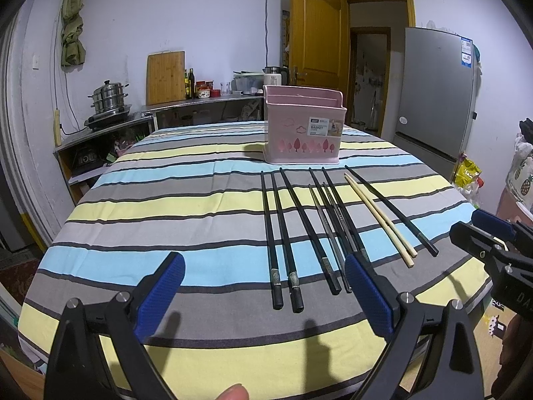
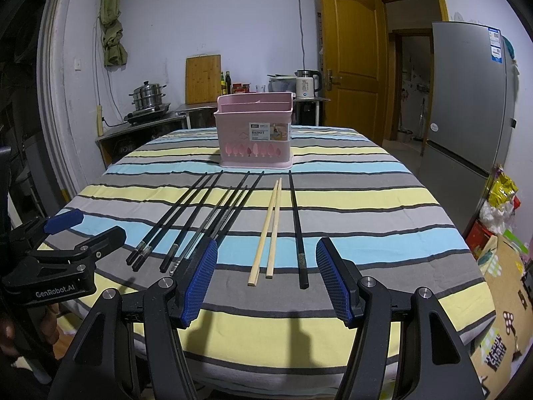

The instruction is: Organize utensils

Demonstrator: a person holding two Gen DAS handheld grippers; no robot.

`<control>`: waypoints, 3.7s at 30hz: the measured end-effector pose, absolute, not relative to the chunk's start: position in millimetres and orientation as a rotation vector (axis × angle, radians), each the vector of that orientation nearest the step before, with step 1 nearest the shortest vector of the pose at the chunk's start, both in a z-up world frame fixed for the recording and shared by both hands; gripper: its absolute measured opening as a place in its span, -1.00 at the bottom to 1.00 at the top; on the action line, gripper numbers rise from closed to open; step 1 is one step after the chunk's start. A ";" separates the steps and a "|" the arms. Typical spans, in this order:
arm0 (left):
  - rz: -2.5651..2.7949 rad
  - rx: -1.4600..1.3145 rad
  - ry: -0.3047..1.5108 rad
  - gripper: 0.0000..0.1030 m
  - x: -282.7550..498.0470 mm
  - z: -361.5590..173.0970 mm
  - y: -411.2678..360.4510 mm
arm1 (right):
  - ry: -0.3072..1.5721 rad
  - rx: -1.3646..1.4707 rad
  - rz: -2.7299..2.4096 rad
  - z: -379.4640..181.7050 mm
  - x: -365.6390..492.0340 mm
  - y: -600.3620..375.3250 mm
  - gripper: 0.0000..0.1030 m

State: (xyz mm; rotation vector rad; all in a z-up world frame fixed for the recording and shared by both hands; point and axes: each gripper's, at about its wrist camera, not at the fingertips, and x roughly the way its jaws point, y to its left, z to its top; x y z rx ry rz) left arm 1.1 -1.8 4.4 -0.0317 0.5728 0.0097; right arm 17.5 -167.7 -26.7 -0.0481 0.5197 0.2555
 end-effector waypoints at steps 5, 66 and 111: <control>-0.017 -0.040 0.589 0.91 7.2 1.8 3.2 | 0.536 -0.051 0.257 -30.1 26.8 -166.6 0.21; -0.109 0.046 1.009 -0.85 220.2 -19.5 8.4 | 0.932 -0.060 0.296 -63.6 259.2 -154.2 -0.90; -0.153 -0.103 0.935 -0.35 218.0 44.9 34.9 | 0.653 0.009 0.342 69.7 208.3 -175.7 -0.91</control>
